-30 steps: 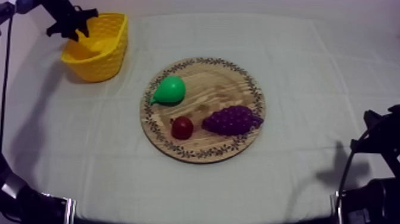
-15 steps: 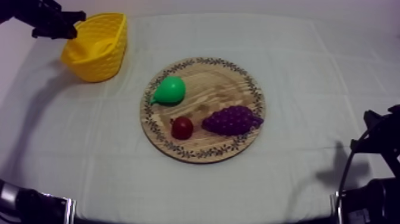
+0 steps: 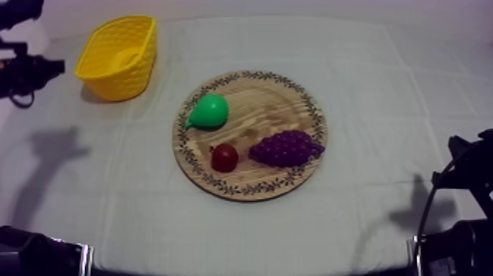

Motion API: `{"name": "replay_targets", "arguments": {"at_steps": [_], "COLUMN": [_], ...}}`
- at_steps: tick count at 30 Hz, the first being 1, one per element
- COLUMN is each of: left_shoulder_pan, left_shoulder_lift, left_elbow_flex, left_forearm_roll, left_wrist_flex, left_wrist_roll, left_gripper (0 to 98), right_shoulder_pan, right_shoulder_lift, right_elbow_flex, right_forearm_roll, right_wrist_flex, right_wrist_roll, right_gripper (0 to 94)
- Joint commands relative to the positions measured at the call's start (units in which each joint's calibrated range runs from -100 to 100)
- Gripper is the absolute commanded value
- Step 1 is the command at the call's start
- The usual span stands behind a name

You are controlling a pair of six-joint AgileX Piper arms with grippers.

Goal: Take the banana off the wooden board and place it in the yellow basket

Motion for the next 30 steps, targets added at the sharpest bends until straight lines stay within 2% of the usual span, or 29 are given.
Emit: {"name": "replay_targets", "arguments": {"at_steps": [1,9,16,24,30], "left_shoulder_pan": [-0.23,-0.49,-0.37,1.17,1.8], "left_shoulder_lift": [-14.53,-33.51,-49.53,-59.96,-62.28], "left_elbow_flex": [11.72,26.58,34.69,40.18,40.7], "left_forearm_roll": [-0.08,-1.86,-2.59,-3.0,-3.3], "left_wrist_flex": [-0.65,-1.46,2.88,5.55,6.37], "left_wrist_roll": [-0.18,0.55,1.98,1.61,1.34], "left_gripper": [0.0,0.0,0.0,0.0,0.0], "right_shoulder_pan": [0.03,0.03,0.03,0.03,0.03], "right_shoulder_lift": [-0.05,-0.05,-0.05,-0.05,-0.05], "right_elbow_flex": [0.05,0.05,0.05,0.05,0.05], "right_forearm_roll": [0.01,0.01,0.01,0.01,0.01], "right_wrist_flex": [0.01,0.01,0.01,0.01,0.01], "right_wrist_roll": [0.01,0.01,0.01,0.01,0.01], "right_gripper": [0.4,0.4,0.4,0.4,0.4]}}
